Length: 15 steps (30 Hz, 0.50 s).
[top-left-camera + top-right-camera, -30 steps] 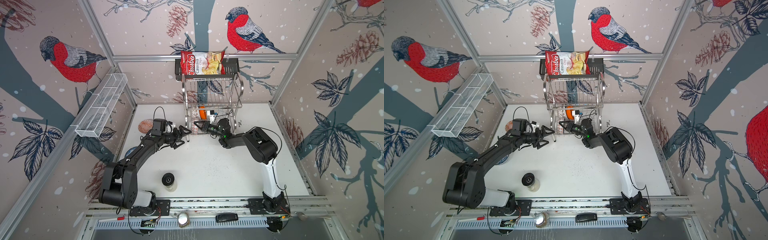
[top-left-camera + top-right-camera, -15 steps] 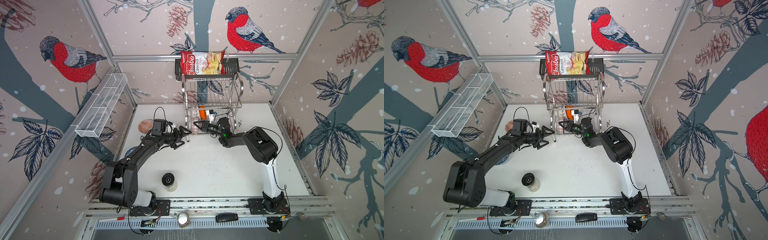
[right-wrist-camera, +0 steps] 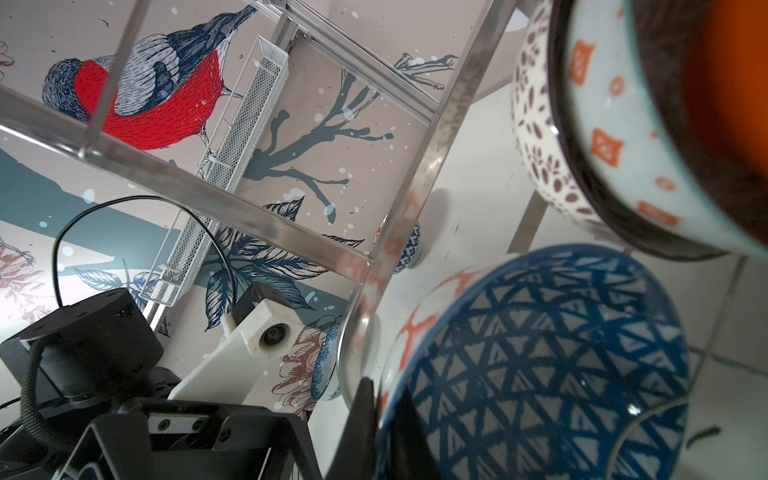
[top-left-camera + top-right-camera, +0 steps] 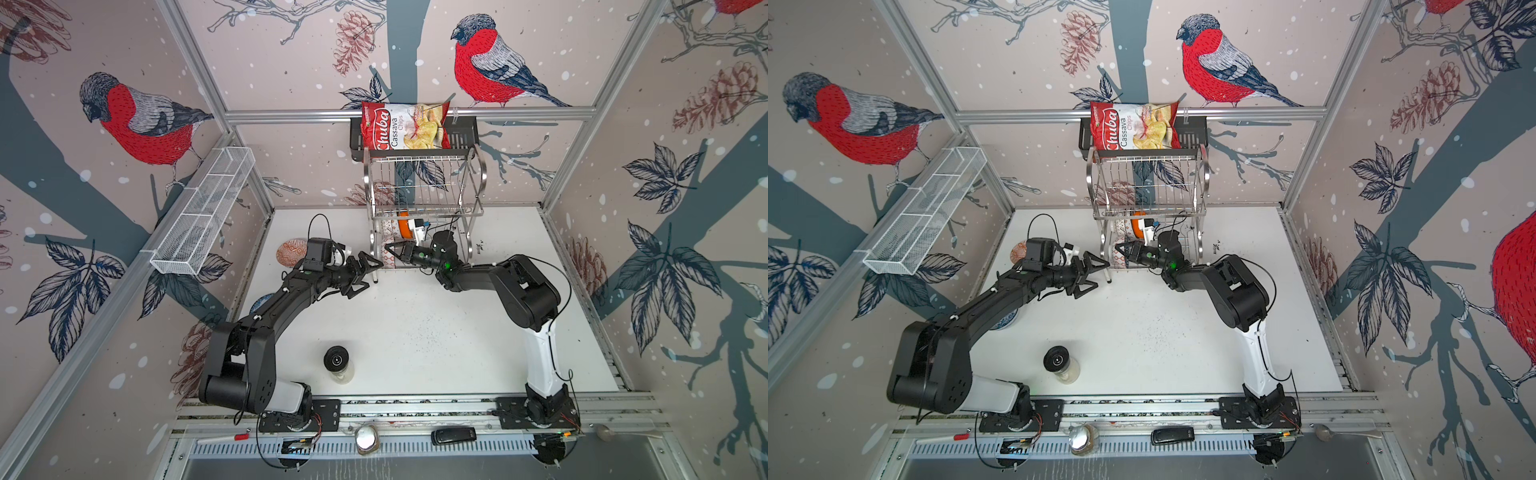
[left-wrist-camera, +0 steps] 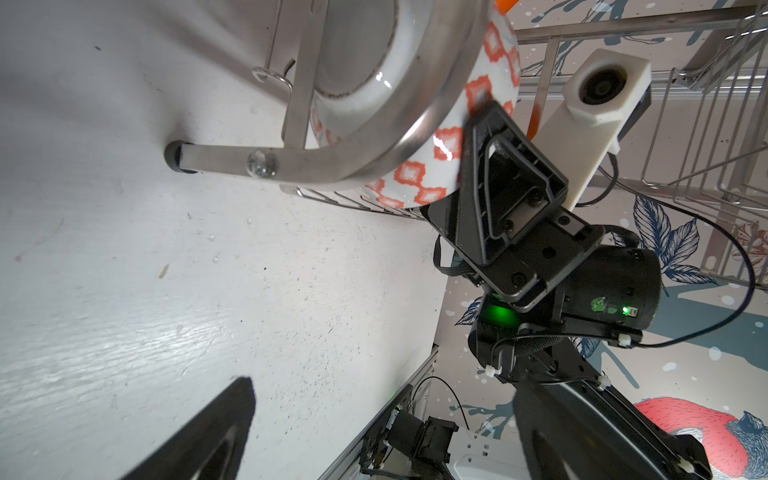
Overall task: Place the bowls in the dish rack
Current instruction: 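Lower the blue bowl into the rack slot beside the orange bowl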
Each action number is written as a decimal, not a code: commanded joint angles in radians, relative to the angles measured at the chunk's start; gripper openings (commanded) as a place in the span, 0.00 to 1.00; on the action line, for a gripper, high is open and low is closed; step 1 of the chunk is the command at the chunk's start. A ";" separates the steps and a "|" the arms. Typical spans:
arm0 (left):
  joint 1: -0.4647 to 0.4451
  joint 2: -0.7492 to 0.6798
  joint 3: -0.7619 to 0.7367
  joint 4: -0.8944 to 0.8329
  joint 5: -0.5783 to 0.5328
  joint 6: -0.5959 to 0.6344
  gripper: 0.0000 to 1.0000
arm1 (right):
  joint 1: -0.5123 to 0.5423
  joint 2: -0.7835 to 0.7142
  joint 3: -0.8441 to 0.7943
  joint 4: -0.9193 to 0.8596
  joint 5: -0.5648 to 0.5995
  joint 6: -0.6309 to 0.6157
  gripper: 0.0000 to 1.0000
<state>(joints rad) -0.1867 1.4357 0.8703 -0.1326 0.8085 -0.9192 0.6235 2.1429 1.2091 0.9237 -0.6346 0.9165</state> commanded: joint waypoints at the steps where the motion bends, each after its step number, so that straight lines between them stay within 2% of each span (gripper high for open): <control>1: 0.000 0.000 0.004 0.031 0.000 0.006 0.97 | 0.010 -0.012 -0.006 -0.080 0.035 -0.047 0.09; 15: 0.000 -0.012 -0.002 0.021 -0.002 0.011 0.97 | 0.013 -0.030 -0.046 -0.062 0.091 -0.031 0.17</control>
<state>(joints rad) -0.1867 1.4307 0.8700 -0.1329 0.8078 -0.9192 0.6365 2.1197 1.1664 0.9211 -0.5709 0.8932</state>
